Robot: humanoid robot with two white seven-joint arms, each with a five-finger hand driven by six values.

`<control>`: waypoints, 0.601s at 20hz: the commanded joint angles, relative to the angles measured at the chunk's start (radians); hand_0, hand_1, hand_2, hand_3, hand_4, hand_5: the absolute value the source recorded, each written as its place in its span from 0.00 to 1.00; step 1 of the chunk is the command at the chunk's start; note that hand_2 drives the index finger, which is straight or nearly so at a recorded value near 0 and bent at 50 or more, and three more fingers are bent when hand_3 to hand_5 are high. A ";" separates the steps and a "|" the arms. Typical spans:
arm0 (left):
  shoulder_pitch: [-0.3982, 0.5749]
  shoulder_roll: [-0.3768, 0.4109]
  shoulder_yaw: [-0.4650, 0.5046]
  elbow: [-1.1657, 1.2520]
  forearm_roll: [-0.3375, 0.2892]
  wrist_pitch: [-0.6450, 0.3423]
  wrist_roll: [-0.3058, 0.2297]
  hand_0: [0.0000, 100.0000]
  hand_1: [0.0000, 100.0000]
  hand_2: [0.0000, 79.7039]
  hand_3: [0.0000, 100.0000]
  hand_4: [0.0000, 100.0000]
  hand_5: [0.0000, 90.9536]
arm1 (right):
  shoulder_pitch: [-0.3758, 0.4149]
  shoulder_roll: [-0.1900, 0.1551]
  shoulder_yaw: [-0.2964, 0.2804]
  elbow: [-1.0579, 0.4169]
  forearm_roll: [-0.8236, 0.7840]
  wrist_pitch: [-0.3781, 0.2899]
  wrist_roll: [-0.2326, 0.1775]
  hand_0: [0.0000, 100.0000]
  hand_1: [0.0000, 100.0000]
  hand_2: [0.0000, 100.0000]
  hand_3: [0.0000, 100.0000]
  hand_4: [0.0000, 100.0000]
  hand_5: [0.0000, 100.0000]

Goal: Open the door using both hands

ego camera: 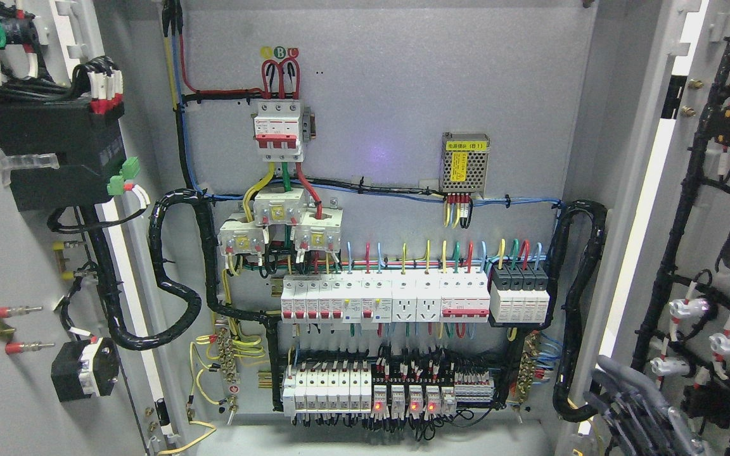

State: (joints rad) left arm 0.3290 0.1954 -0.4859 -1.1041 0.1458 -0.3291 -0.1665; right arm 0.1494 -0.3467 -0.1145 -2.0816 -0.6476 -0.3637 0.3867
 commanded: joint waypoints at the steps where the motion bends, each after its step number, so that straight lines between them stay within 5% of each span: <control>1: 0.041 0.070 0.012 -0.376 -0.002 -0.096 -0.004 0.00 0.00 0.00 0.00 0.00 0.00 | 0.033 -0.011 -0.093 -0.011 -0.027 -0.011 -0.002 0.00 0.00 0.00 0.00 0.00 0.00; 5: 0.054 0.073 0.018 -0.462 0.003 -0.097 -0.008 0.00 0.00 0.00 0.00 0.00 0.00 | 0.051 -0.014 -0.088 -0.011 -0.027 -0.072 -0.002 0.00 0.00 0.00 0.00 0.00 0.00; 12: 0.021 0.073 0.020 -0.626 0.005 -0.076 -0.008 0.00 0.00 0.00 0.00 0.00 0.00 | 0.053 -0.014 -0.094 -0.011 -0.027 -0.073 -0.002 0.00 0.00 0.00 0.00 0.00 0.00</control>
State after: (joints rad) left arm 0.3684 0.2446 -0.4751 -1.4472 0.1505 -0.4241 -0.1747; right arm 0.1942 -0.3549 -0.1758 -2.0887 -0.6721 -0.4359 0.3857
